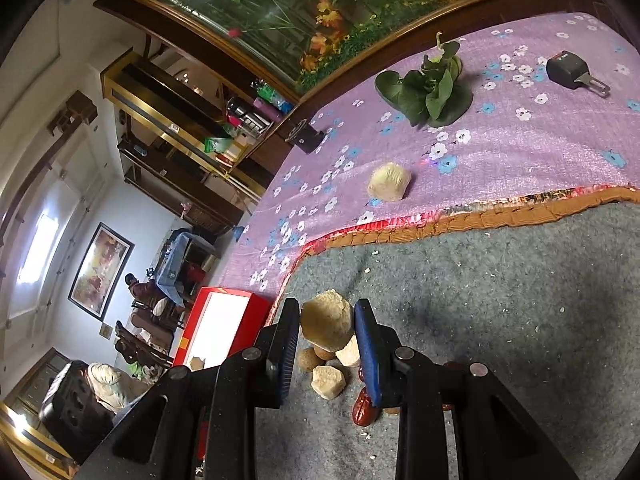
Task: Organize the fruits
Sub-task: 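Carry both round beige cakes over the white tray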
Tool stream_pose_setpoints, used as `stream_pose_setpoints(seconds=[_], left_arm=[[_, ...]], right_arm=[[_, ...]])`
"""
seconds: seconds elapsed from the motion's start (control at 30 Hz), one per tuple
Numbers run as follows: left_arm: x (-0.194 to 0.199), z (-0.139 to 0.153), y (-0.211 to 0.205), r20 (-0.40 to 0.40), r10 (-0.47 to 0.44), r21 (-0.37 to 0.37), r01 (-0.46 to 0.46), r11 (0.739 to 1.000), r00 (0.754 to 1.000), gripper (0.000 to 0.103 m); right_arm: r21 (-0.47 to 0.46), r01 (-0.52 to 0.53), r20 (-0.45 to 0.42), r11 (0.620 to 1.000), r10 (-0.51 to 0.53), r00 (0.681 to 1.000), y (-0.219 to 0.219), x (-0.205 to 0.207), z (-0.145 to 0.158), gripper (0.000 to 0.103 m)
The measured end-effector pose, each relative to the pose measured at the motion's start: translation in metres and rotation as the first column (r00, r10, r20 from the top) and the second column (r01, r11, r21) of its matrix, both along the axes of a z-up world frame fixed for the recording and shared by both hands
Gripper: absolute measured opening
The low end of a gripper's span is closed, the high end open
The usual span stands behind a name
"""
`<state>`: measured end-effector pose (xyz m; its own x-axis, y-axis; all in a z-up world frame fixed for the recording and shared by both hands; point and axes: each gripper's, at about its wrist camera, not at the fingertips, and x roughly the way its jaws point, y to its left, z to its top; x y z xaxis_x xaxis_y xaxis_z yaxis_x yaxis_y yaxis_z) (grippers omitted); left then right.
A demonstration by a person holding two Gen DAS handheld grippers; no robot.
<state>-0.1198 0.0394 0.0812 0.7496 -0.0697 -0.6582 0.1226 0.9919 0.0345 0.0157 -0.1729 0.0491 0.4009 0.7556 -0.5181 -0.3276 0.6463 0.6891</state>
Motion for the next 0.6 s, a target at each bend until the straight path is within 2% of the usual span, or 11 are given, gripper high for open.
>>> stream_pose_setpoints(seconds=[0.13, 0.33, 0.43, 0.6], left_arm=[[-0.003, 0.005, -0.001, 0.028, 0.017, 0.027, -0.017, 0.999, 0.999, 0.028], [-0.006, 0.010, 0.004, 0.064, 0.057, 0.056, -0.061, 0.997, 0.996, 0.028], [-0.007, 0.011, 0.011, 0.081, 0.087, 0.064, -0.093, 0.994, 0.993, 0.028], [-0.011, 0.012, 0.027, 0.096, 0.137, 0.060, -0.143, 0.988, 0.986, 0.028]], right_arm=[[-0.013, 0.005, 0.009, 1.000, -0.005, 1.000, 0.002, 0.000, 0.000, 0.028], [-0.062, 0.008, 0.070, 0.998, -0.004, 0.998, 0.011, -0.007, 0.006, 0.028], [-0.121, 0.029, 0.158, 0.992, -0.010, 0.987, 0.020, -0.018, 0.014, 0.028], [-0.217, 0.042, 0.326, 0.975, 0.031, 0.945, 0.046, -0.044, 0.027, 0.028]])
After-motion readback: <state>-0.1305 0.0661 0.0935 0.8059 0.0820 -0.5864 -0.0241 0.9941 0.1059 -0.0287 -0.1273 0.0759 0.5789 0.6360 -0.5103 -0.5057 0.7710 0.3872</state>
